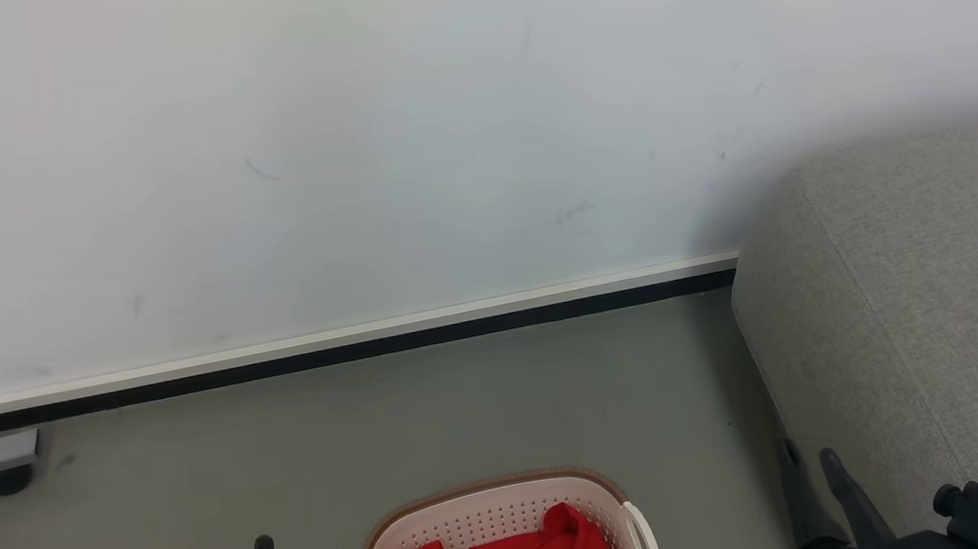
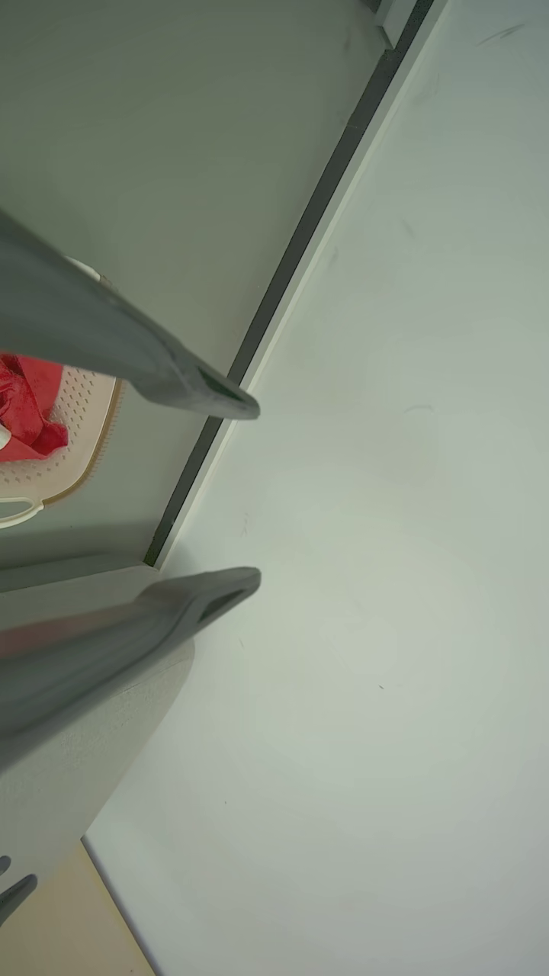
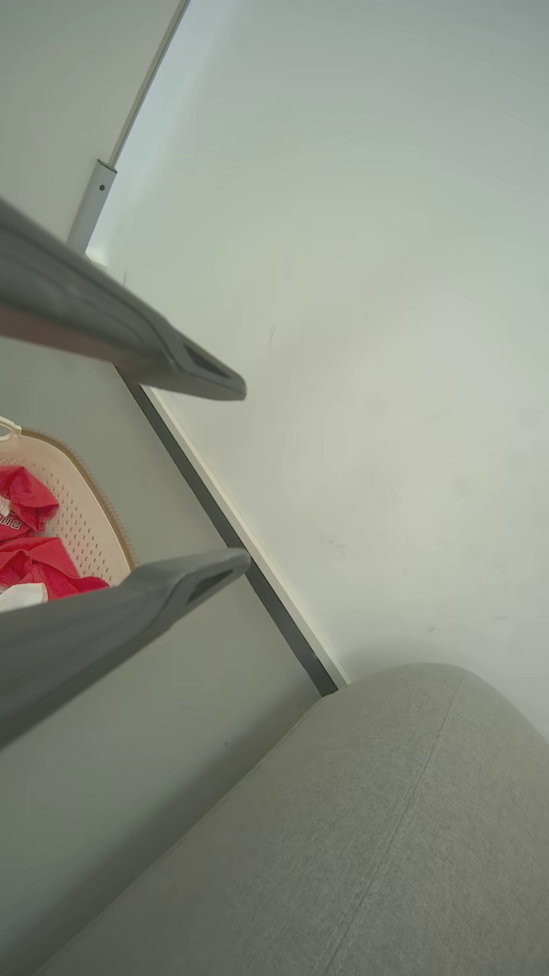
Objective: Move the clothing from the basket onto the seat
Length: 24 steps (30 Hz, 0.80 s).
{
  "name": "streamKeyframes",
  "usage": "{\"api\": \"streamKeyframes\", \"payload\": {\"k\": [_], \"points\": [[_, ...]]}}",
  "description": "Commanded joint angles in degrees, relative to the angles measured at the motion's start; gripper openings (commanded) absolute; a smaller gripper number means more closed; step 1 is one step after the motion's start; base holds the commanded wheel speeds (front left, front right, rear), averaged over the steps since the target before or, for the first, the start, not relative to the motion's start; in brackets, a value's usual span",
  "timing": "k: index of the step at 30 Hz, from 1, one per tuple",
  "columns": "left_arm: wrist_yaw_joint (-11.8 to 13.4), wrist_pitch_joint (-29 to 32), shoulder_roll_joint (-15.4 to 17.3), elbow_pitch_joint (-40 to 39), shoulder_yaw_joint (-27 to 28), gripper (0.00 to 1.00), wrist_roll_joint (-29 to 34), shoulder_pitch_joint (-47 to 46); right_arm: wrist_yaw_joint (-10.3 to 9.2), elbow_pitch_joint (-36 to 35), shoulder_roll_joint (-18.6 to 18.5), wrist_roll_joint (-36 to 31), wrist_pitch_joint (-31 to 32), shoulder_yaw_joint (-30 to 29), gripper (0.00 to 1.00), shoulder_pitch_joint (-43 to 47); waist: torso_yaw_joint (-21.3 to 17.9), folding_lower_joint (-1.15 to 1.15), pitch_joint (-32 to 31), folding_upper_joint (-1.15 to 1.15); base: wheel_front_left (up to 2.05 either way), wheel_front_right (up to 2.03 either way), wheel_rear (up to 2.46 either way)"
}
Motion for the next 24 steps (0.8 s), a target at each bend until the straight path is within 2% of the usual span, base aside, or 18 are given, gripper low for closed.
{"api": "streamKeyframes", "payload": {"k": [1,24], "points": [[0.3,-0.6,0.2,-1.0,0.0,1.0,2.0,0.5,0.02,-0.3,-0.5,-1.7,-0.7,0.8,1.0,-1.0,0.0,0.0,0.0,0.0,0.0,0.0,0.0],[1.2,-3.3,0.3,-2.3,-1.8,1.0,17.1,1.0,0.03,0.9,-0.8,-14.2,-4.5,6.4,1.0,-2.1,-0.1,0.0,-0.9,0.0,0.0,0.0,0.0]]}}
